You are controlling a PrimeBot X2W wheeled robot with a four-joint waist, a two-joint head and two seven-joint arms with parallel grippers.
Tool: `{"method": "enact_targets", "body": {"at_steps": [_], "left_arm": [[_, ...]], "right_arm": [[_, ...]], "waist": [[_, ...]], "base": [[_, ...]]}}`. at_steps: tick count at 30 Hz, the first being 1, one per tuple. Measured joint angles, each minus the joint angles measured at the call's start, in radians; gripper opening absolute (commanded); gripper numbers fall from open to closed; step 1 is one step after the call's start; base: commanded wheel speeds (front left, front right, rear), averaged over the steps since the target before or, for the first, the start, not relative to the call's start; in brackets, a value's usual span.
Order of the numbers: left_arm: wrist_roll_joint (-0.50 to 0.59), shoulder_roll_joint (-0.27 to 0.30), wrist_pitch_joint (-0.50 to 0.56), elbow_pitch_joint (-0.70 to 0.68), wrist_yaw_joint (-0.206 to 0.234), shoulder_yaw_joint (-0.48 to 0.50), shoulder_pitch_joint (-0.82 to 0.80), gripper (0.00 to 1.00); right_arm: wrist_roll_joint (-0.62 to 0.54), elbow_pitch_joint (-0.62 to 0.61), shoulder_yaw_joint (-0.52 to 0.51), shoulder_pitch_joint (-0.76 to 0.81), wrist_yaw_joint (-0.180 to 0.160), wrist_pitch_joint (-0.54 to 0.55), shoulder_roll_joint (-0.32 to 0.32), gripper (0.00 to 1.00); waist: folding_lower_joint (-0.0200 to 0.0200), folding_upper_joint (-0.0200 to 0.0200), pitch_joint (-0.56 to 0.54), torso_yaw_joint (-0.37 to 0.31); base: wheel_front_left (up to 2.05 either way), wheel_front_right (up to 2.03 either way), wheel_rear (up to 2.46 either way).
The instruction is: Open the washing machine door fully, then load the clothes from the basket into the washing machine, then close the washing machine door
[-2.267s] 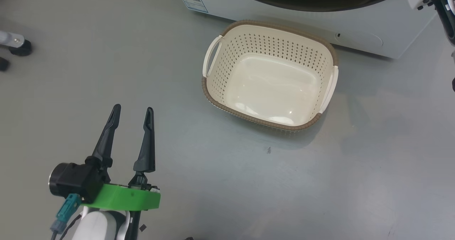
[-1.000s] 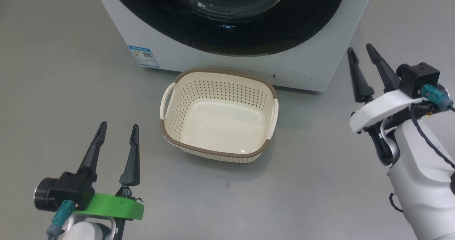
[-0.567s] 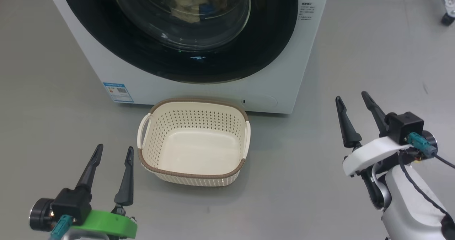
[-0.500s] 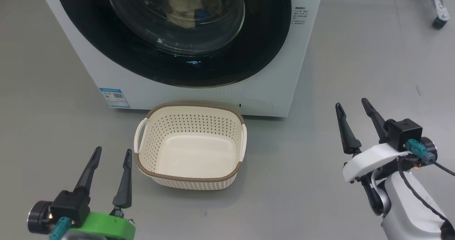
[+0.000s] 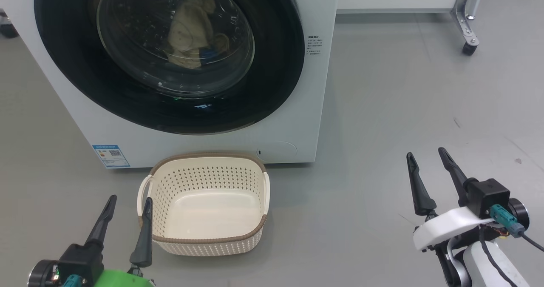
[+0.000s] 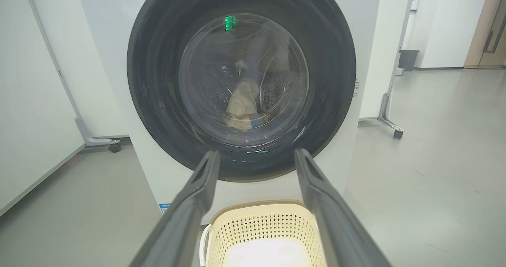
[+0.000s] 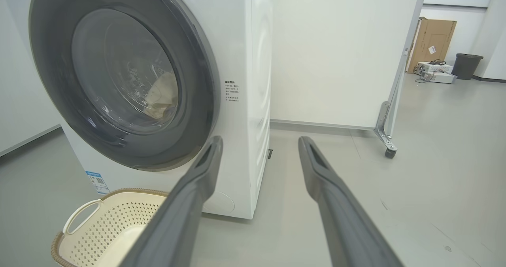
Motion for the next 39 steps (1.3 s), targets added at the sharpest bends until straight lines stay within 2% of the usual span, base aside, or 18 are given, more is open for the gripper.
{"method": "enact_targets", "body": {"at_steps": [12,39], "left_arm": [[0.000,0.000,0.016,-0.010,0.012,0.002,0.022,1.00],[0.000,0.001,0.027,-0.037,0.018,0.002,0.028,1.00]], "right_arm": [[-0.008,-0.100,-0.005,0.112,-0.035,0.000,0.005,1.00],[-0.019,-0.214,-0.004,0.203,-0.053,0.000,0.011,1.00]], "waist": [[0.0000,0.0000,-0.023,-0.025],[0.0000,0.0000,-0.032,-0.026]], "base": [[0.00,0.00,0.00],[0.00,0.00,0.00]]}}
